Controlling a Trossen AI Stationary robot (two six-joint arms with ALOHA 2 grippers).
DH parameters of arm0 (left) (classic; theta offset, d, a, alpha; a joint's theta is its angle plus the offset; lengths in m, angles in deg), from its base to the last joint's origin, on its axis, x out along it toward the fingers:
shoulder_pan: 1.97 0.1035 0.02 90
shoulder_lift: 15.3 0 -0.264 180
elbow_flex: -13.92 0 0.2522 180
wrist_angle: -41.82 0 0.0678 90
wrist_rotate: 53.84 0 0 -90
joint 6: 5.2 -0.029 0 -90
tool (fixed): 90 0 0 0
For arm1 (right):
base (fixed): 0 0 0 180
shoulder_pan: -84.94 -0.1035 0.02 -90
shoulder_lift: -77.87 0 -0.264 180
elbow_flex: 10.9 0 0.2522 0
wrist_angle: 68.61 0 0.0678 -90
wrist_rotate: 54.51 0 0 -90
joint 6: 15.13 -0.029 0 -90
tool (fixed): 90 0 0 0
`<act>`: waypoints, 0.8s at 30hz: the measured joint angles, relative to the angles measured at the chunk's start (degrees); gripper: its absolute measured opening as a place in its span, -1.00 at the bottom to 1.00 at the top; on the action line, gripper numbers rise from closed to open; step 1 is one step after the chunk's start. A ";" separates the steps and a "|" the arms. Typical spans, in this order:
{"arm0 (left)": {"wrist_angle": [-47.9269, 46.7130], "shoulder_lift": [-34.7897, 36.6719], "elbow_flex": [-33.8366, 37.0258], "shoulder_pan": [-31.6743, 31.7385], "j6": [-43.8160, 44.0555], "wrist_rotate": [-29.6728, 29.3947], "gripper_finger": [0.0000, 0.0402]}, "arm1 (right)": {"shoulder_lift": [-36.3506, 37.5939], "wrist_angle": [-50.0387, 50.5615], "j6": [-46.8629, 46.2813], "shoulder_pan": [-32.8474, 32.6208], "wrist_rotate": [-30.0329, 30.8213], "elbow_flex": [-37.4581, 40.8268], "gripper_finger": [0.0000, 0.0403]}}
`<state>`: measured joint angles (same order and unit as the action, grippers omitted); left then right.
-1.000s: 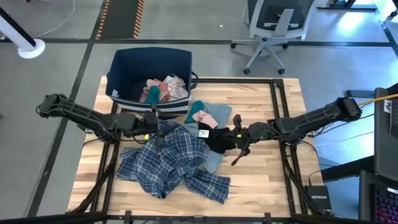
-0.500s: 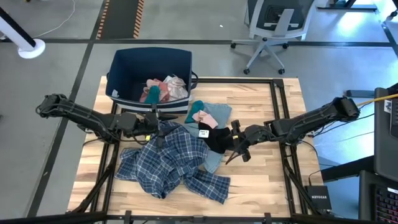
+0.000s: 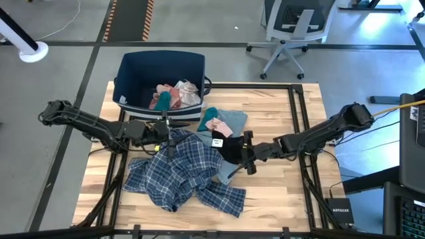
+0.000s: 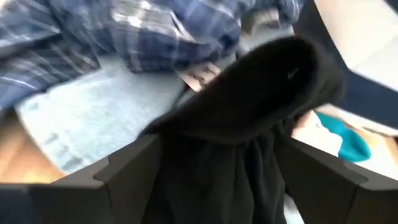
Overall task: Sort clothes
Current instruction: Put the black short pants into the blue laundry bin
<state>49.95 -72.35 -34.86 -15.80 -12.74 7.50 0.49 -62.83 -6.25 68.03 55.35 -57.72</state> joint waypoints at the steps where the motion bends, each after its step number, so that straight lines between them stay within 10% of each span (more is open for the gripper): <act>1: 0.05 0.00 0.00 0.00 -0.06 0.00 -0.16 | -0.76 -0.06 -0.40 0.00 0.69 0.00 0.62; 11: 0.18 0.00 0.00 0.00 -0.03 0.00 -0.16 | 2.03 8.00 -0.74 0.02 -13.02 -1.90 0.62; 24: -0.44 0.00 0.00 0.00 0.25 0.00 -0.16 | -2.39 3.85 -4.58 -0.60 -2.20 -5.01 0.62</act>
<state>49.52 -72.35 -34.86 -15.80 -12.49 7.50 -1.90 -58.98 -10.83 67.43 53.15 -62.72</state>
